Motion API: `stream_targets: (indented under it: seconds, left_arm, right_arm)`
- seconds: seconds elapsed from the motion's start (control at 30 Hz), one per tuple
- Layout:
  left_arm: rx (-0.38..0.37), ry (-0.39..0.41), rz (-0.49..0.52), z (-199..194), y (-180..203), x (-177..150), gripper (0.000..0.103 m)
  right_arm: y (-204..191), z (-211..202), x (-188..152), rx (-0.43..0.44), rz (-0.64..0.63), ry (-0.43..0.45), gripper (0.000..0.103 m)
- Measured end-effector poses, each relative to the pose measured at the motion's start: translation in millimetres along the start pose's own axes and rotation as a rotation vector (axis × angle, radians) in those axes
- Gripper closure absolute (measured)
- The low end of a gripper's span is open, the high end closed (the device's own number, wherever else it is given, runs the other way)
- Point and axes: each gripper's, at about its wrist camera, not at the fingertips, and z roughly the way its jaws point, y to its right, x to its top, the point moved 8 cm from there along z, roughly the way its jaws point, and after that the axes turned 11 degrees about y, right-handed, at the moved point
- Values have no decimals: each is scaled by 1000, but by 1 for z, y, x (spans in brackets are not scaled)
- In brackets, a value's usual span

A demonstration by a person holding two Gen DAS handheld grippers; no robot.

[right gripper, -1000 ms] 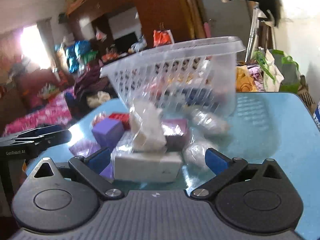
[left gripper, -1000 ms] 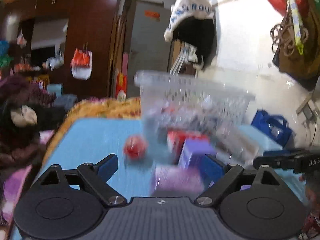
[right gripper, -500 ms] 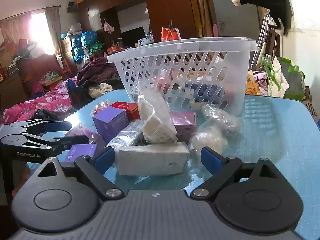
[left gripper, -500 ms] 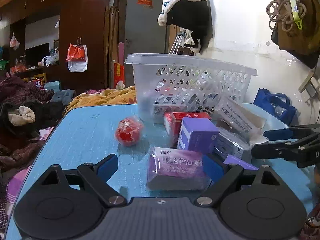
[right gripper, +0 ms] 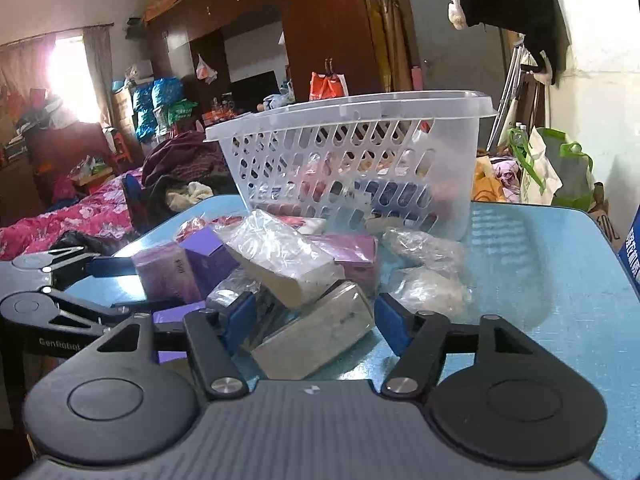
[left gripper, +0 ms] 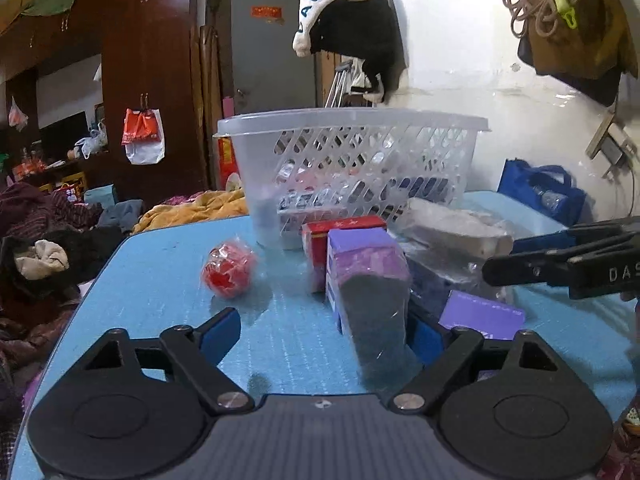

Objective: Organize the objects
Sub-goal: 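Reach left tool to purple box while right reaches toward white tissue pack, then grasp purple box with left tool while right grasps white tissue pack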

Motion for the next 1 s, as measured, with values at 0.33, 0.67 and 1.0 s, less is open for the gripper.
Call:
stream_targets:
  seconds: [0.33,0.67,1.0]
  left_arm:
    - [52,50,85,-1,9,6,31]
    - [60,54,101,0,12,6,31]
    - [51,57,87,0,11,7,31]
  right_arm:
    - [-10,22,-13,-27,-100,-158,21]
    - [-13,25,-14,-41,-144,-181,22]
    - [-19,6,-18,-35,-225,-139,36]
